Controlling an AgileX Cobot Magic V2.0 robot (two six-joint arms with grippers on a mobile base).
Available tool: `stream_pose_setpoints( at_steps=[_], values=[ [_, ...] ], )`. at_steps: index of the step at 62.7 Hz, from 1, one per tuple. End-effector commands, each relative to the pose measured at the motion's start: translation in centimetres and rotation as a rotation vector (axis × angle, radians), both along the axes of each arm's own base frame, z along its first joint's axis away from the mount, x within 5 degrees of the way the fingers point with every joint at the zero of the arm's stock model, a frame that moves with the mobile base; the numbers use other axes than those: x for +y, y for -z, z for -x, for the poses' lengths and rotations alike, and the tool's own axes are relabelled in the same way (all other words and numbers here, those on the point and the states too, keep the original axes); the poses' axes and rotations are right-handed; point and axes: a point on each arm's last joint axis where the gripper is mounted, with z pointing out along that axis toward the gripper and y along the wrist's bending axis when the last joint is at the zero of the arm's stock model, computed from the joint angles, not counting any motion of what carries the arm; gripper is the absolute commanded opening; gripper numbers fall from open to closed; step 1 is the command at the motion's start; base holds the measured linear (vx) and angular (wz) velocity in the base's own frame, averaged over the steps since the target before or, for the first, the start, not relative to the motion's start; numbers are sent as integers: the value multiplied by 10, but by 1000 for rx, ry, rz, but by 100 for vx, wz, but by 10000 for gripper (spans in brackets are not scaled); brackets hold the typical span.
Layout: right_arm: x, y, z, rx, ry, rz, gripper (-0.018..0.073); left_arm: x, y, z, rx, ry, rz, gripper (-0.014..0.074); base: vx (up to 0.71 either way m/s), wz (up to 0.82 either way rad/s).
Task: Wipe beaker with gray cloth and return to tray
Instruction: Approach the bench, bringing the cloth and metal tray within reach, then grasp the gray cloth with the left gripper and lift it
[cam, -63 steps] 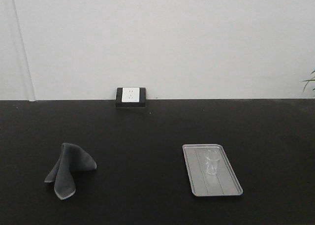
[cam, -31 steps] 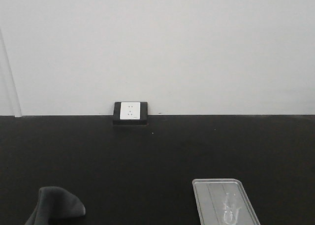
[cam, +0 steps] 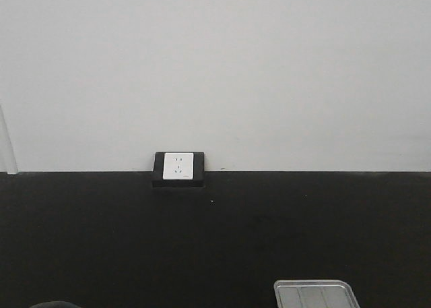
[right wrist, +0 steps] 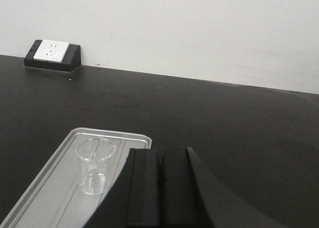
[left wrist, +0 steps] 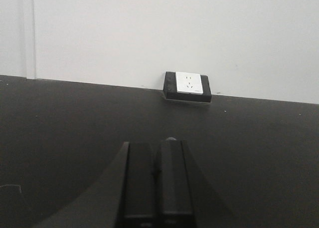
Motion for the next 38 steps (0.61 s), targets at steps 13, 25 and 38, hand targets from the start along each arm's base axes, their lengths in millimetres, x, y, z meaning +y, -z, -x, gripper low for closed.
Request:
stream_pose_setpoints(
  at_steps=[13, 25, 38],
  values=[
    [1, -6, 0, -87, -12, 8, -11, 0, 2, 1, -75, 1, 8, -6, 10, 1],
    [1, -6, 0, -87, -12, 8, -11, 0, 2, 1, -75, 1, 8, -6, 7, 0],
    [1, -9, 0, -112, -16, -30, -11, 0, 2, 1, -75, 1, 8, -6, 4, 0]
  ],
)
